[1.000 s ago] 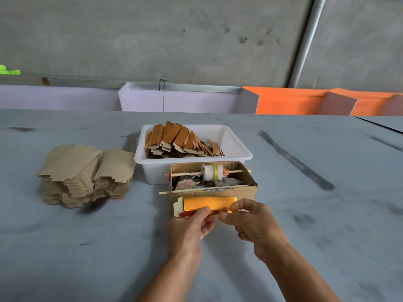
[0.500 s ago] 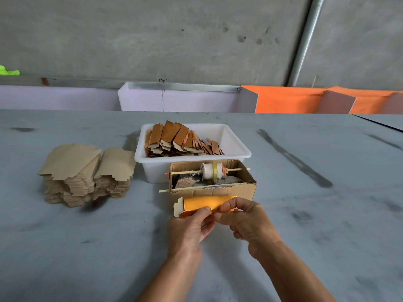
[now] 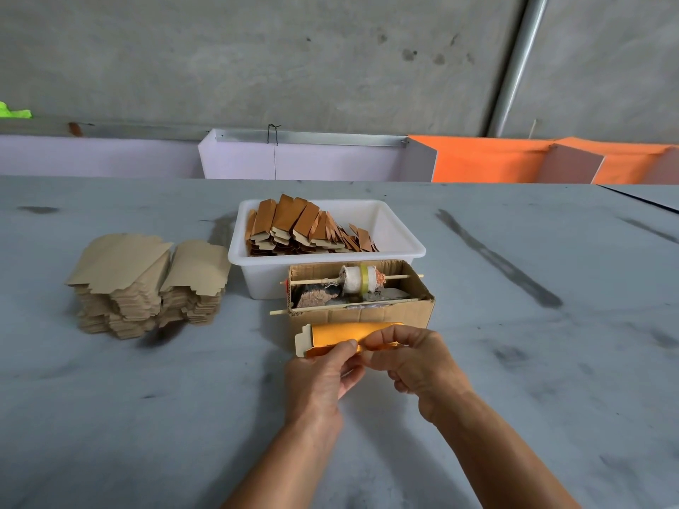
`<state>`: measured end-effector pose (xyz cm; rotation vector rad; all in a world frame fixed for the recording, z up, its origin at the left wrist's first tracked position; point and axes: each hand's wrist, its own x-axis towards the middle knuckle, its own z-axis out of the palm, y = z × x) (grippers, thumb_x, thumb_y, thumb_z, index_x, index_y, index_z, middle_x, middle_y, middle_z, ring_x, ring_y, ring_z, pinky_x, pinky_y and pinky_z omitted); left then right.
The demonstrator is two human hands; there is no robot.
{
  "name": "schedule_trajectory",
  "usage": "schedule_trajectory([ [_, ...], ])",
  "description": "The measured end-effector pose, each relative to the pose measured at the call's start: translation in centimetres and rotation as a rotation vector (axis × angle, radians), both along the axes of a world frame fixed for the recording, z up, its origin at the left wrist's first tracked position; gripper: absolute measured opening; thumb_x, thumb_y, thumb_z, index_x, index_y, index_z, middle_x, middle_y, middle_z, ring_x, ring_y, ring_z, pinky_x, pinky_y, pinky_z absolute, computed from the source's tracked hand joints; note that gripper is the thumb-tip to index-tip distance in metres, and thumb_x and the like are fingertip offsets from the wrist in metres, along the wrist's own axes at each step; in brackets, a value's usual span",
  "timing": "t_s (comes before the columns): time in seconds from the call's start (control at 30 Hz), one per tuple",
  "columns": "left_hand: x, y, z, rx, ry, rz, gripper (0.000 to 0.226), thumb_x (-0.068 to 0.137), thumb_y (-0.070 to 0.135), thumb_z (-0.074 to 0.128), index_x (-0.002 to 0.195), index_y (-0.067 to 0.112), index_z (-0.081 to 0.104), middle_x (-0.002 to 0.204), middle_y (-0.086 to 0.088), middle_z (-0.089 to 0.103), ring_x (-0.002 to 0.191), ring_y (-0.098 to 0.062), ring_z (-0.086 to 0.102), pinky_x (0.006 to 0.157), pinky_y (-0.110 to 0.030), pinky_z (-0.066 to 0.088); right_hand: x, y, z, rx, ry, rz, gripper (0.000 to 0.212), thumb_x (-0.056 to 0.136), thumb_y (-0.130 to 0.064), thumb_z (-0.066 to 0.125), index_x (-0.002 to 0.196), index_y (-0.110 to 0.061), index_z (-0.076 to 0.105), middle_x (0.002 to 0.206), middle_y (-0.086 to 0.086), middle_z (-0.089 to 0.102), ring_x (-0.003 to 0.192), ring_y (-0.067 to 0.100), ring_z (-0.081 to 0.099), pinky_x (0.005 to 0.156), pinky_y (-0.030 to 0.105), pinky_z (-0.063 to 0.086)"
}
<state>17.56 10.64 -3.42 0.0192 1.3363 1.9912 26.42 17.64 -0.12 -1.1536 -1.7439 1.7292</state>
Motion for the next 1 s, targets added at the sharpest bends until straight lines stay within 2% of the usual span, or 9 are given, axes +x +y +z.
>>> schedule_trajectory([
  [0.23, 0.1, -0.1, 0.2, -0.006, -0.007, 0.006, 0.008, 0.076, -0.009, 0.069, 0.072, -0.004, 0.063, 0.059, -0.012, 0.067, 0.05, -0.019, 0.066, 0.047, -0.026, 0.055, -0.1, 0.0, 0.0, -0.009, -0.011, -0.006, 0.016, 0.07, 0.0, 0.078, 0.075, -0.014, 0.072, 0.053, -0.003, 0.058, 0.045, 0.009, 0.038, 0.041, 0.019, 0.033],
  [0.4, 0.1, 0.0, 0.2, 0.014, -0.024, 0.001, 0.009, 0.078, -0.009, 0.066, 0.072, -0.003, 0.063, 0.056, -0.009, 0.066, 0.049, -0.017, 0.065, 0.048, -0.025, 0.055, -0.2, -0.1, 0.0, -0.017, -0.009, -0.02, 0.018, 0.068, 0.003, 0.078, 0.074, -0.013, 0.071, 0.055, -0.001, 0.053, 0.042, 0.01, 0.034, 0.039, 0.019, 0.03],
  [0.6, 0.1, 0.2, 0.2, 0.015, -0.057, -0.003, 0.01, 0.079, -0.005, 0.065, 0.073, 0.002, 0.063, 0.059, -0.007, 0.067, 0.051, -0.014, 0.066, 0.053, -0.024, 0.056, -0.4, -0.2, 0.3, 0.025, -0.023, -0.022, 0.019, 0.066, 0.007, 0.078, 0.076, -0.008, 0.072, 0.048, -0.009, 0.054, 0.038, -0.001, 0.043, 0.036, 0.009, 0.031],
  [0.73, 0.3, 0.1, 0.3, 0.006, -0.074, 0.001, 0.012, 0.073, -0.001, 0.075, 0.076, 0.006, 0.066, 0.069, -0.008, 0.071, 0.059, -0.016, 0.068, 0.057, -0.026, 0.054, -0.4, -0.4, 0.6, 0.057, -0.056, 0.015, 0.019, 0.067, 0.006, 0.077, 0.075, -0.01, 0.073, 0.043, -0.012, 0.054, 0.032, -0.004, 0.044, 0.036, 0.007, 0.03],
  [0.87, 0.4, 0.1, 0.0, -0.044, -0.128, 0.001, 0.017, 0.069, 0.001, 0.078, 0.078, 0.0, 0.064, 0.078, -0.013, 0.069, 0.064, -0.018, 0.066, 0.06, -0.026, 0.055, -0.1, -0.7, 0.6, 0.077, -0.104, 0.021, 0.018, 0.068, 0.002, 0.078, 0.078, -0.011, 0.073, 0.056, -0.006, 0.055, 0.047, 0.001, 0.043, 0.039, 0.01, 0.031],
  [1.0, 0.5, -0.1, -0.1, -0.036, -0.169, 0.003, 0.023, 0.073, 0.0, 0.075, 0.093, -0.003, 0.064, 0.084, -0.014, 0.067, 0.069, -0.02, 0.064, 0.063, -0.028, 0.052, 0.0, -1.3, 0.3, 0.127, -0.116, 0.003, 0.022, 0.067, -0.002, 0.08, 0.081, -0.014, 0.068, 0.067, -0.001, 0.06, 0.05, 0.003, 0.045, 0.039, 0.01, 0.033],
])
